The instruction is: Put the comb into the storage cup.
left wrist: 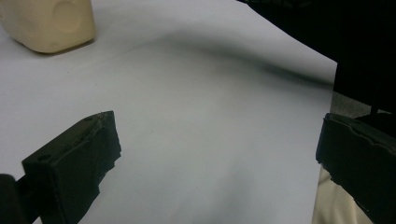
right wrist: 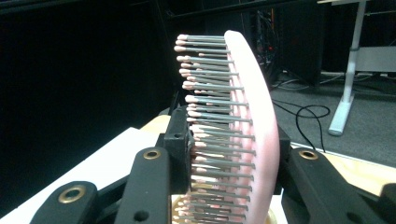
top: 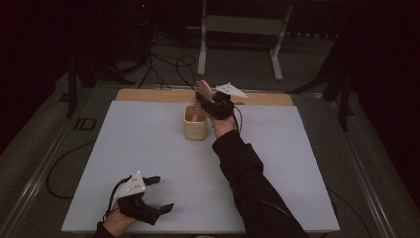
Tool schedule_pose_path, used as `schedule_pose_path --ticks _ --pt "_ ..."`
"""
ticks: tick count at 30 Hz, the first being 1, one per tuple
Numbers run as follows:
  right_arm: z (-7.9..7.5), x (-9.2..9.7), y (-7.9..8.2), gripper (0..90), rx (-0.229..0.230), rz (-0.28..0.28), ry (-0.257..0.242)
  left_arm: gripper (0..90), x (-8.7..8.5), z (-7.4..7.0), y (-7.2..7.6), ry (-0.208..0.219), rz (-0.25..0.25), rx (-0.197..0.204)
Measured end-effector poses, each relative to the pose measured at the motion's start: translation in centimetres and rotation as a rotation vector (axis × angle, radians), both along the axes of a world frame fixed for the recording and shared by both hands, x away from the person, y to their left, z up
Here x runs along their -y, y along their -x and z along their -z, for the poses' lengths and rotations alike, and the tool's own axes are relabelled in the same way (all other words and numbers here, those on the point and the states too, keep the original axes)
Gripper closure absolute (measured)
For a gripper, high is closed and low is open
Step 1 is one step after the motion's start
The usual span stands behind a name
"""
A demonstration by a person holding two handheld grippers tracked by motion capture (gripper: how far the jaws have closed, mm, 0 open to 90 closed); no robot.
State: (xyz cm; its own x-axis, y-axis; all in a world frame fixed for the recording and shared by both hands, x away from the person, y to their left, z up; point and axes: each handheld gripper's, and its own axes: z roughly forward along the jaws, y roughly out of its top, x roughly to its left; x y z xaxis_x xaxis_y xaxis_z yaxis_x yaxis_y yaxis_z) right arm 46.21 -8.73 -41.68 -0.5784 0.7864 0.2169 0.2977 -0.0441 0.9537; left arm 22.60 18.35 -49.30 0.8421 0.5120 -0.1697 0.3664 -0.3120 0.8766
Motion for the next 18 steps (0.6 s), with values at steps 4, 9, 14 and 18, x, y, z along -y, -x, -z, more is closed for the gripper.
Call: schedule_pose_path --ticks 4,9,14,18 --pt "0.5 0.1 0.0 64.6 -0.015 0.000 -0.002 0.2 0.0 0.0 0.0 -0.001 0.001 0.000" --pt "0.8 0.3 -0.1 64.4 -0.019 -0.003 -0.014 0.2 0.0 0.1 0.0 0.000 0.002 -0.003" --pt "0.8 0.8 -0.2 63.8 -0.032 -0.010 -0.013 0.2 0.1 0.1 0.0 0.002 0.002 -0.003" --pt "0.8 1.3 -0.4 63.2 -0.051 -0.013 -0.011 0.2 0.1 0.1 -0.1 0.003 0.003 -0.005"
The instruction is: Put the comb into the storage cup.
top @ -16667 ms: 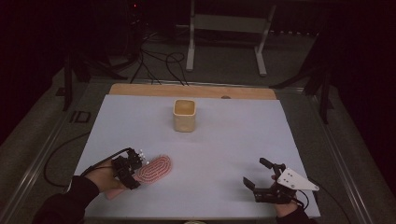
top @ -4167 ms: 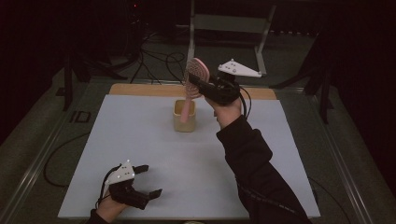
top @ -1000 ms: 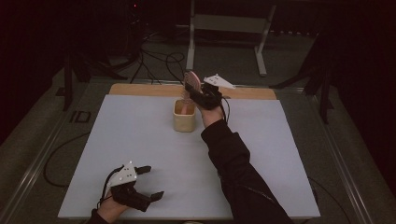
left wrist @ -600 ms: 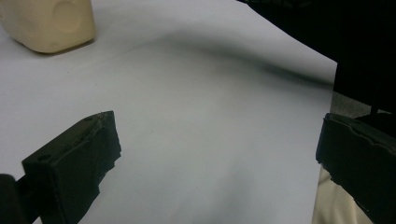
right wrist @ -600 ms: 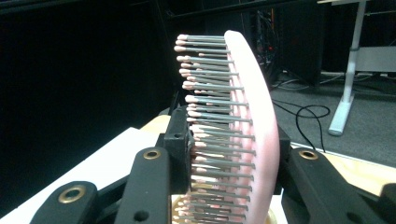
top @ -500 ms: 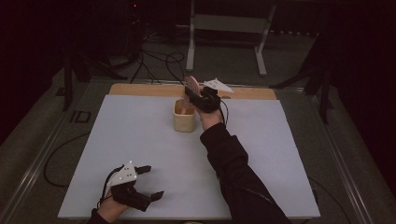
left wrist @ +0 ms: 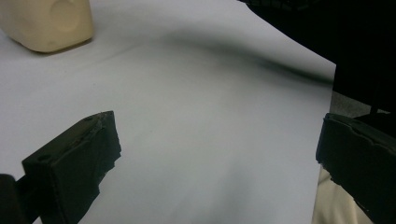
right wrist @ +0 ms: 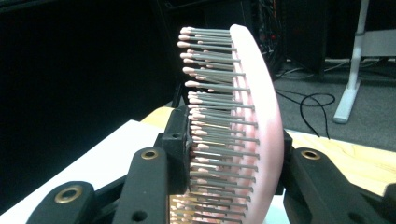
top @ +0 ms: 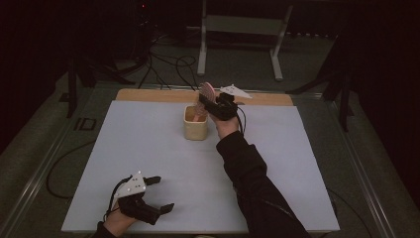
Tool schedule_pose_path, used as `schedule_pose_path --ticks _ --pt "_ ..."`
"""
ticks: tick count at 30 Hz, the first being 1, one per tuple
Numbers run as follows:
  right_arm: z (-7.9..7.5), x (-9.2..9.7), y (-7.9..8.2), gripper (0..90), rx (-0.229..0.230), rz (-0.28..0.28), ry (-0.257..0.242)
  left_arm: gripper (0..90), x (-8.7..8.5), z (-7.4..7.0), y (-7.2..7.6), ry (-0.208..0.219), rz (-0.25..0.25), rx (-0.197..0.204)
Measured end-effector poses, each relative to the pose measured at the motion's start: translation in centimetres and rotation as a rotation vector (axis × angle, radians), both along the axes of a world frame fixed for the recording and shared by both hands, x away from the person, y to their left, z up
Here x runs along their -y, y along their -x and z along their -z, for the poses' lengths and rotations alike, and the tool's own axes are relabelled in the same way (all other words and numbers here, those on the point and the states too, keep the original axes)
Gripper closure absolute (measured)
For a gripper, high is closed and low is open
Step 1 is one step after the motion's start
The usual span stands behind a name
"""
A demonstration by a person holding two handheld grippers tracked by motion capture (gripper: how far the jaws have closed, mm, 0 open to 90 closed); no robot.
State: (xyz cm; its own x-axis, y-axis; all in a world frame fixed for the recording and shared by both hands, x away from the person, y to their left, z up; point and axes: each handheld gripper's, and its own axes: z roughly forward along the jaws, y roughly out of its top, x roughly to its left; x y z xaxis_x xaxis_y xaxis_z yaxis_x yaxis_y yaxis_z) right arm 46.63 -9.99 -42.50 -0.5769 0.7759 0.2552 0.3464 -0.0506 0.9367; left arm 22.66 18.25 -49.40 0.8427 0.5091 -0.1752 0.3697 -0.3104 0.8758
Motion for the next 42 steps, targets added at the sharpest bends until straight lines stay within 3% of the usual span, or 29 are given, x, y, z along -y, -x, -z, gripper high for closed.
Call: schedule_pose_path --ticks 6,10,12,16,20,26,29,42 --pt "0.0 0.7 -0.3 59.4 -0.020 -0.008 0.015 0.2 0.1 0.0 0.0 0.000 0.001 -0.001" --pt "0.0 1.0 -0.3 33.0 -0.027 0.002 0.025 0.2 0.1 0.0 0.0 -0.002 0.003 -0.001" --pt "0.0 1.1 -0.4 23.9 -0.040 0.007 0.030 0.2 0.1 0.0 0.0 -0.001 0.002 -0.002" --pt "0.0 1.4 -0.6 14.5 -0.071 -0.007 0.028 0.2 0.1 0.0 0.0 -0.002 0.002 -0.002" --pt "0.1 1.5 -0.6 11.6 -0.086 -0.035 0.046 0.2 0.1 0.0 0.0 -0.003 0.001 -0.003" --pt "-0.1 1.8 -0.3 8.4 -0.073 -0.083 0.069 0.2 0.1 0.0 -0.1 -0.003 0.002 -0.003" --pt "0.1 2.0 -0.2 8.4 -0.092 -0.101 0.079 0.2 0.1 0.0 -0.1 -0.006 0.002 -0.001" --pt "-0.4 2.4 0.3 8.9 -0.061 -0.113 0.144 0.2 0.1 0.0 -0.1 -0.014 -0.002 0.004"
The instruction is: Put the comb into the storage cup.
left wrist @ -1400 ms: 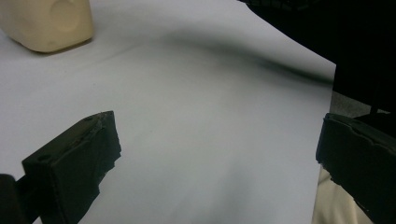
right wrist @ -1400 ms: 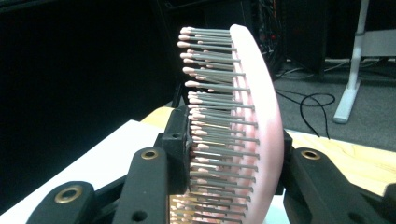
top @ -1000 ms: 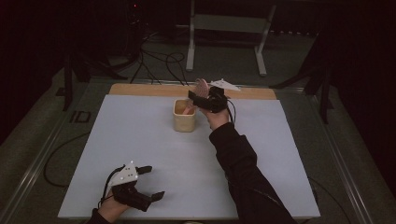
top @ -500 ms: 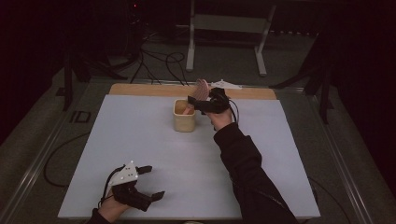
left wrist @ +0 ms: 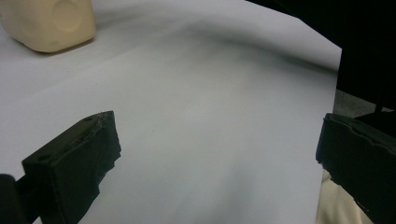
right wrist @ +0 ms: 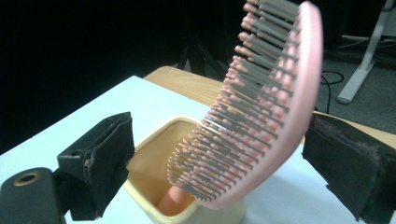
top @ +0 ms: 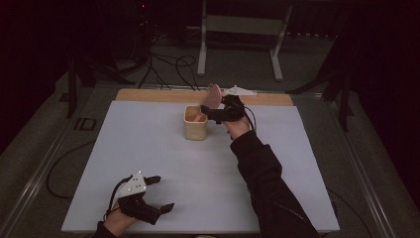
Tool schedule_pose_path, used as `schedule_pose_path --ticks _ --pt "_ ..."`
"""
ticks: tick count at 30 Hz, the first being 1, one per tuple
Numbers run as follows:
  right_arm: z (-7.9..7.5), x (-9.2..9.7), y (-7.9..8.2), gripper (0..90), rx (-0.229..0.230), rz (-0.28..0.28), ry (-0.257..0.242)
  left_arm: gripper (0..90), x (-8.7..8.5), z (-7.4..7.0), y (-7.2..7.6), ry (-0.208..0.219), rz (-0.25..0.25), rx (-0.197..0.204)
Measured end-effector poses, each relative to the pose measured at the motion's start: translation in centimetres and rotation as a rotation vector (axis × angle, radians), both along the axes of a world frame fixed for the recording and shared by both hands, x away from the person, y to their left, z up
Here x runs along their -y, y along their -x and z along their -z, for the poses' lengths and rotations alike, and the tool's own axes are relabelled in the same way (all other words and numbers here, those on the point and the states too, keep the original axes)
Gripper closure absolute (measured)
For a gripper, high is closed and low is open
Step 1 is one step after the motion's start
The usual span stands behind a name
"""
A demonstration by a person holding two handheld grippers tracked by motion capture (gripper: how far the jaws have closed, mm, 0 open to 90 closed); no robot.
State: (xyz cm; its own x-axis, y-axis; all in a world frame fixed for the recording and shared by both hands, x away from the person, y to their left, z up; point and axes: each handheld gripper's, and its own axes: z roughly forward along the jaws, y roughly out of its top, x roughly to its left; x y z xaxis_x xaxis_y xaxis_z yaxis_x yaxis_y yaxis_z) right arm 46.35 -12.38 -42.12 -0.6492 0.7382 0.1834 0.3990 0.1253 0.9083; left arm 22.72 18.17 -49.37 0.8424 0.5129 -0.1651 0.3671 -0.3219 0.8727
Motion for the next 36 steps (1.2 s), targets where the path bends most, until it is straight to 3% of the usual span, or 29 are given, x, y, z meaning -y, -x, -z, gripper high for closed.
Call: schedule_pose_path --ticks 7,18,36 --pt "-0.2 0.8 0.1 8.9 0.006 0.008 0.017 0.2 0.2 0.1 -0.1 -0.009 0.005 0.002" --pt "-0.1 1.4 1.0 8.9 0.004 -0.026 0.046 0.2 0.0 0.0 0.0 -0.007 0.000 0.003" --pt "0.6 3.3 2.9 8.9 -0.004 -0.049 0.049 0.2 0.0 0.0 0.0 -0.012 -0.003 0.006"
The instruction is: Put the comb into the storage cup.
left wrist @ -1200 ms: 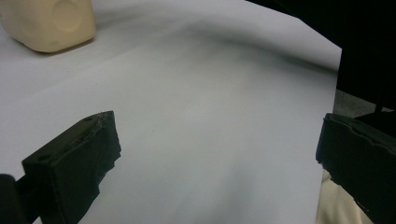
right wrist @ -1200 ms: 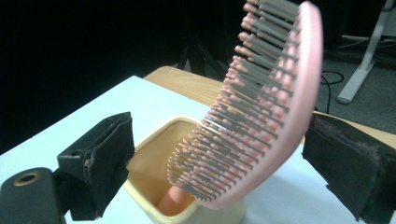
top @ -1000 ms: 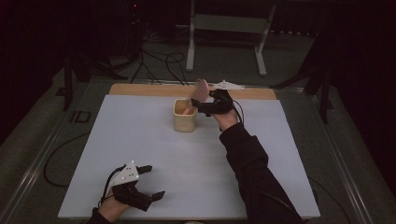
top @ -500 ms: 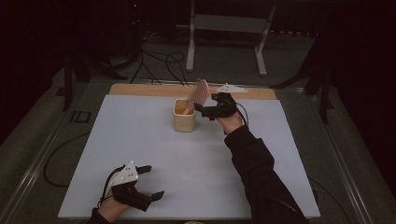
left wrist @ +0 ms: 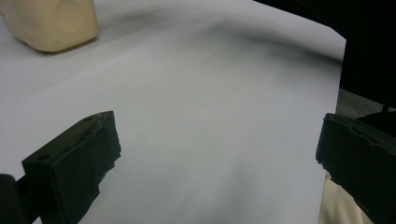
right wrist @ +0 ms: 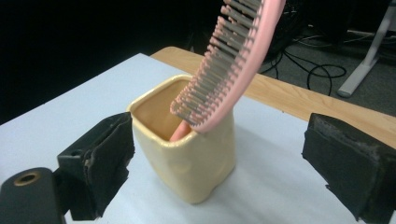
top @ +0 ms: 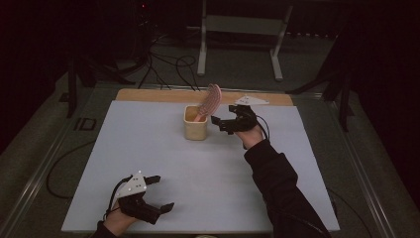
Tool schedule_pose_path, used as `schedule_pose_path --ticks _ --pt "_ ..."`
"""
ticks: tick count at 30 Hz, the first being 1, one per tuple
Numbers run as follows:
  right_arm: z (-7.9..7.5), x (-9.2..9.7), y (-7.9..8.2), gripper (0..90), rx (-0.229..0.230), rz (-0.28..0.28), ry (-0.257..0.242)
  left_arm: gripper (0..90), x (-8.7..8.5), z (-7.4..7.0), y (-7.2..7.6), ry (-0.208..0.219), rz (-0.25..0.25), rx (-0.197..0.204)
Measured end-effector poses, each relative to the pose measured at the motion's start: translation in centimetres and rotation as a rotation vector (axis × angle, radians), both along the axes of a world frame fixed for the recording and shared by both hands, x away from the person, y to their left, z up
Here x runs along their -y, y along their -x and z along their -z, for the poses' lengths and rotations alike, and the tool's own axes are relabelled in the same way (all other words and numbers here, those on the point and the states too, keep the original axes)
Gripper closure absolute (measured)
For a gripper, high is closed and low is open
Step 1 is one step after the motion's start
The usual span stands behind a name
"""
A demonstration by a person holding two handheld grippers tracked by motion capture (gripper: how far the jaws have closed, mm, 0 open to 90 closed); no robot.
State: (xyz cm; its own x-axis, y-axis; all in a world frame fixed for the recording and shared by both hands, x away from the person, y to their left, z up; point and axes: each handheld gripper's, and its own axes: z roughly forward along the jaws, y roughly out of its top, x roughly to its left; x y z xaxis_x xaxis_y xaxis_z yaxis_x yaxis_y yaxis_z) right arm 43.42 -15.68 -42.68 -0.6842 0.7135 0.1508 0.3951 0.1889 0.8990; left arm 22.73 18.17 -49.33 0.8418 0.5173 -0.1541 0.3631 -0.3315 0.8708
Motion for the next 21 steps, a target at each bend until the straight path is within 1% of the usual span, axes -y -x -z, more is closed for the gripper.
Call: schedule_pose_path --ticks 8,12,15,18,21 --pt "0.6 0.7 1.0 8.9 0.001 -0.005 0.006 0.2 0.0 0.0 0.0 -0.001 -0.001 0.000" --pt "1.0 1.1 1.4 8.9 -0.007 -0.011 -0.007 0.2 0.0 0.0 0.0 -0.005 0.001 0.003" --pt "1.1 1.3 1.6 8.9 -0.005 -0.013 -0.004 0.2 0.0 -0.1 0.0 -0.002 -0.001 0.004" --pt "1.4 1.6 2.1 8.9 -0.006 -0.018 -0.016 0.2 0.0 -0.1 0.0 -0.007 0.001 0.005" --pt "1.5 1.8 2.4 8.9 -0.005 -0.022 -0.011 0.2 0.0 0.0 0.0 -0.004 -0.001 0.002"
